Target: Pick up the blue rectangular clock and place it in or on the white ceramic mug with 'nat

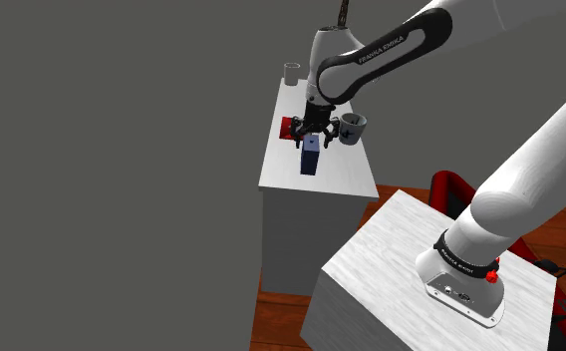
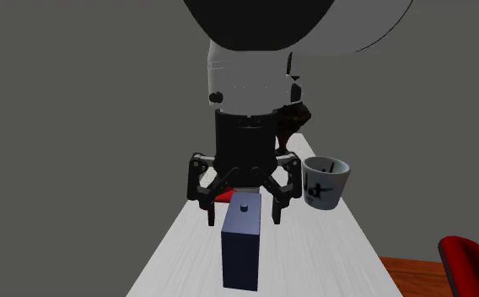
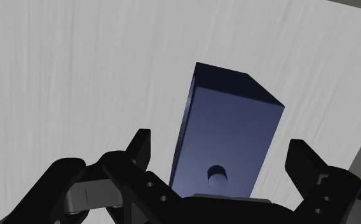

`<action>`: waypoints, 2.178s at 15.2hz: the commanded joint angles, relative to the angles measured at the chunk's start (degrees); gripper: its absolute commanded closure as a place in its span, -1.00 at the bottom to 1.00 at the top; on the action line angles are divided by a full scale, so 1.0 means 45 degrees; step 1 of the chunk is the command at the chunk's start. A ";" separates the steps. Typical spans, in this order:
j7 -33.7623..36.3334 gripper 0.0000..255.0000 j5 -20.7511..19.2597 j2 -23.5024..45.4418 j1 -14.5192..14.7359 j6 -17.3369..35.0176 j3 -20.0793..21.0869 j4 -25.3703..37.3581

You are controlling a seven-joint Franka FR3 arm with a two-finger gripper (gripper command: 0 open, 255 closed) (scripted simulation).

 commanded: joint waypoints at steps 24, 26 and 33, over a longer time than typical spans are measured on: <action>0.0024 1.00 0.0002 -0.0003 0.0007 -0.0056 0.0010 0.0061; -0.0022 1.00 0.0061 -0.0206 0.0009 -0.0411 -0.0004 0.0218; -0.0147 1.00 0.0218 -0.0823 0.0013 -0.1647 -0.0061 0.0854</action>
